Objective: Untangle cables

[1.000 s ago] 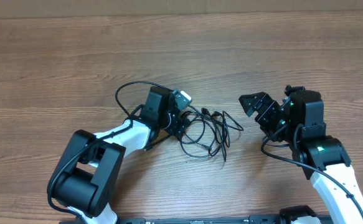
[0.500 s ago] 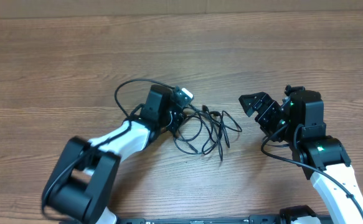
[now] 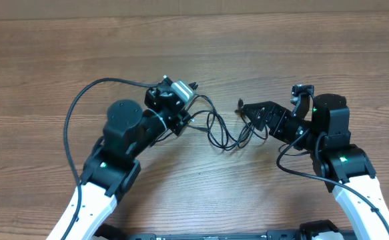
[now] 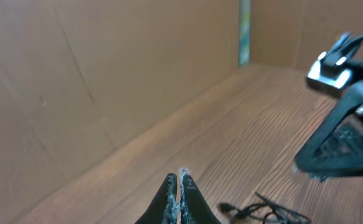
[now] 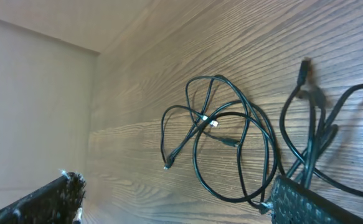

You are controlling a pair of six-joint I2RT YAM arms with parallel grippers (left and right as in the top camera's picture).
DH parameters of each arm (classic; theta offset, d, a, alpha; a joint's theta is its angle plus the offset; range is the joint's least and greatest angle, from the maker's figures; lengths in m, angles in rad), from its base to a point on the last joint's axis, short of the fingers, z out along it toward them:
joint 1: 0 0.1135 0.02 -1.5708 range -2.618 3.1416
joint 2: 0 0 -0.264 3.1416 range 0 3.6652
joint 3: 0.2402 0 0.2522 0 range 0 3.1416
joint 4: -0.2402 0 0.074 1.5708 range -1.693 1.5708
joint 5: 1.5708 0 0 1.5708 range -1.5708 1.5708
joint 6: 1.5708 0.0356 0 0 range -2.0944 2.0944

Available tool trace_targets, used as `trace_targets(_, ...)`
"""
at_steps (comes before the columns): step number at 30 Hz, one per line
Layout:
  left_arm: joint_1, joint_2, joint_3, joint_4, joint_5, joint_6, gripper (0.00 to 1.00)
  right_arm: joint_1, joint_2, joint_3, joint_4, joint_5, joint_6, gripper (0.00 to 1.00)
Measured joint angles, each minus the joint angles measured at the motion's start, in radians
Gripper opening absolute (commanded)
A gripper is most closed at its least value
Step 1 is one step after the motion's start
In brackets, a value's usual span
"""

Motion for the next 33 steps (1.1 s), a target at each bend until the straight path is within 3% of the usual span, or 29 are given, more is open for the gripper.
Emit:
trace_targets(1, 0.0, -0.013, 0.0, -0.006, 0.003, 0.0, 0.17, 0.0, 0.0, 0.0, 0.0, -0.006, -0.004, 0.96)
trace_targets(3, 0.0, -0.014, 0.0, -0.036, 0.003, -0.006, 0.21, 0.0, 0.0, 0.0, 0.0, -0.011, -0.008, 0.98)
trace_targets(5, 0.0, -0.008, 0.0, -0.092, -0.004, -0.012, 0.47, 0.0, 0.0, 0.0, 0.0, -0.013, -0.013, 0.98)
trace_targets(7, 0.0, 0.004, 0.001, -0.156, -0.037, -0.018, 0.59, 0.0, 0.0, 0.0, 0.0, -0.015, -0.015, 0.98)
trace_targets(11, 0.004, 0.029, 0.0, -0.369, -0.272, -0.167, 0.85, 0.0, 0.0, 0.0, -0.001, -0.015, -0.016, 0.99)
trace_targets(15, 0.086, 0.036, -0.002, -0.503, -0.38, -0.336, 0.92, 0.0, 0.0, 0.0, -0.019, -0.016, -0.017, 0.99)
trace_targets(18, 0.184, 0.036, -0.002, -0.546, -0.356, -0.369, 0.99, 0.0, 0.007, 0.0, -0.021, -0.016, -0.016, 0.98)
trace_targets(24, 0.355, 0.037, -0.002, -0.599, -0.225, -0.295, 1.0, 0.103, 0.13, 0.058, -0.082, 0.026, -0.02, 0.99)
trace_targets(30, 0.368, 0.037, -0.002, -0.614, -0.21, -0.269, 1.0, 0.296, 0.346, 0.359, -0.377, 0.264, -0.055, 0.98)
trace_targets(33, 0.368, 0.037, -0.002, -0.615, -0.207, -0.269, 1.0, 0.342, 0.448, 0.404, -0.377, 0.385, -0.129, 0.95)
